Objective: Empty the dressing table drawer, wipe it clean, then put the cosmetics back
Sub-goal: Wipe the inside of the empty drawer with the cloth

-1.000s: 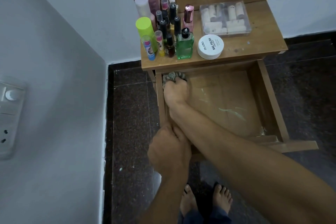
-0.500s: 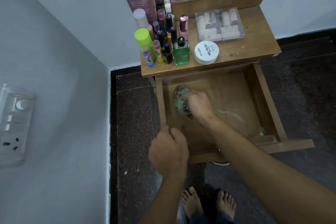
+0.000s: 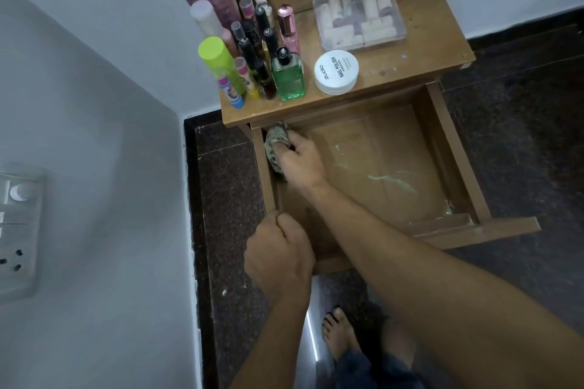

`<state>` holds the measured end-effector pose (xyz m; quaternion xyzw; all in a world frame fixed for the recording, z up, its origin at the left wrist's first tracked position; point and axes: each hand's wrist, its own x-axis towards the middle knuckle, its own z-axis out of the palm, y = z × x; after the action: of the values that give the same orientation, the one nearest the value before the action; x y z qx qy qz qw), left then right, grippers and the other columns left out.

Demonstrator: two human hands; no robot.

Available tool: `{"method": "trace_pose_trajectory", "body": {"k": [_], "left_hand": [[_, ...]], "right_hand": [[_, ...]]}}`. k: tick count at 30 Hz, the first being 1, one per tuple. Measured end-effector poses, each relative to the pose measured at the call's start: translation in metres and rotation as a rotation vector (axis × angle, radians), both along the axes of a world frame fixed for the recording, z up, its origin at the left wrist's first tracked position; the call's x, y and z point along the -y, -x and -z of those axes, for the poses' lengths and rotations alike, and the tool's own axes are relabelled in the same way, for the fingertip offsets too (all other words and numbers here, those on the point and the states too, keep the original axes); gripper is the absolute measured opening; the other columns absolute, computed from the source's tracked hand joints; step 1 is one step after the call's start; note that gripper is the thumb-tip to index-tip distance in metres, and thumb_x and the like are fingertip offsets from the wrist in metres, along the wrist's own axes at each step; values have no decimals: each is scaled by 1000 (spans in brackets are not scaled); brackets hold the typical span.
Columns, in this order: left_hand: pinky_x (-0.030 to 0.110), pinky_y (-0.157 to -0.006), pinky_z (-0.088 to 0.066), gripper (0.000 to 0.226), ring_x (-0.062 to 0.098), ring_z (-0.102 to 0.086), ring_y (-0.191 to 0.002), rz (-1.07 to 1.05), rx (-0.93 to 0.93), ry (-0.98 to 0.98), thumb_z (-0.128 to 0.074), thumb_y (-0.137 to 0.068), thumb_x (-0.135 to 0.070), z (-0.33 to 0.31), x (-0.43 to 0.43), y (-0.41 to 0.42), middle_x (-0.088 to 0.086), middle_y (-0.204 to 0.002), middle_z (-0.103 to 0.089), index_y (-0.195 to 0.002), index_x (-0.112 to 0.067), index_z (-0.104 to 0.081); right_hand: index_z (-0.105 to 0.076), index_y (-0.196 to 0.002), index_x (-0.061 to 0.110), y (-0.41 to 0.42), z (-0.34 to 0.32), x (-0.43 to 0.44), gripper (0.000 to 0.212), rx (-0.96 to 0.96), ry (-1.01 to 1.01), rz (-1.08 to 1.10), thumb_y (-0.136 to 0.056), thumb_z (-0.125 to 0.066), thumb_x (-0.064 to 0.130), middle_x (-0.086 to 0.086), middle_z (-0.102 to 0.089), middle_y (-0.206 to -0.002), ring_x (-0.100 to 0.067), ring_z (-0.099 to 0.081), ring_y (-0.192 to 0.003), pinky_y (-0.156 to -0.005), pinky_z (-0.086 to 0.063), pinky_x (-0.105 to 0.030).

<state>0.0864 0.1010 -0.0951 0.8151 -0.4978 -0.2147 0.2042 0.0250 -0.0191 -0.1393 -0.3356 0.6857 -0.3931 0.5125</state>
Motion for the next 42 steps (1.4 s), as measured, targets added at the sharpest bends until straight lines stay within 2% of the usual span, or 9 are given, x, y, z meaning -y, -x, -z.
{"method": "trace_pose_trajectory", "body": {"k": [5,9,15,21,25,32,34,37,42], "left_hand": [[35,-54,-33,38,14,-46,-52,-45,-87,82,-30,-83,-27,-2,-2,0,-1,-56,-52,-58,-14,-54],[39,-48,-38,43,22,-47,-46,-19,-138,191,-26,-82,-33,1,-5,-2,2,-50,-51,-55,-12,-53],[40,-48,-39,45,31,-47,-47,9,-123,227,-25,-81,-35,2,-4,-1,8,-51,-52,-55,-12,-52],[40,-50,-38,43,32,-49,-50,5,-100,225,-27,-82,-34,3,-6,-1,9,-54,-56,-57,-12,-54],[37,-50,-35,37,31,-47,-48,12,-104,240,-28,-83,-32,2,-6,0,9,-53,-54,-57,-16,-48],[40,-51,-42,37,30,-47,-50,4,-123,242,-27,-82,-34,0,-6,0,5,-53,-50,-57,-17,-48],[40,-53,-42,35,31,-49,-52,2,-121,231,-29,-83,-31,-1,-6,0,6,-54,-53,-57,-18,-48],[36,-52,-35,30,27,-47,-51,3,-117,213,-34,-84,-25,-2,-7,1,3,-54,-50,-56,-21,-43],[34,-54,-31,32,19,-44,-51,8,-107,174,-35,-84,-25,-2,-7,1,1,-55,-51,-57,-17,-52]], "right_hand": [[-68,-130,12,10,4,3,36,-23,37,-100,-96,-62,20,-8,-73,-118,-25,-68,-111,-99,-56,-40],[-71,-124,10,17,3,0,29,-30,33,-174,-97,-62,11,-10,-73,-116,-26,-67,-111,-101,-54,-41],[-71,-122,4,21,5,-14,27,-43,80,-274,-98,-59,3,-2,-68,-108,-15,-63,-101,-91,-49,-25],[-69,-122,-3,29,5,-40,27,-135,131,-409,-96,-62,1,-11,-59,-121,-15,-54,-109,-92,-41,-15],[-73,-102,4,37,1,-54,16,-94,175,-492,-94,-62,-4,5,-52,-101,-4,-53,-92,-82,-37,-1],[-65,-75,34,50,3,-67,42,-83,150,-727,-95,-61,-2,13,-54,-94,-3,-55,-92,-91,-41,-18],[-68,-79,38,54,5,-69,41,-103,129,-803,-95,-62,1,15,-56,-96,-9,-56,-98,-98,-43,-25],[-74,-98,29,61,1,-70,30,-142,51,-939,-95,-61,2,19,-55,-98,-7,-55,-102,-102,-42,-25],[-71,-95,33,65,-16,-66,39,-188,-57,-1109,-91,-56,-3,14,-64,-99,-10,-62,-98,-87,-50,-27]]}}
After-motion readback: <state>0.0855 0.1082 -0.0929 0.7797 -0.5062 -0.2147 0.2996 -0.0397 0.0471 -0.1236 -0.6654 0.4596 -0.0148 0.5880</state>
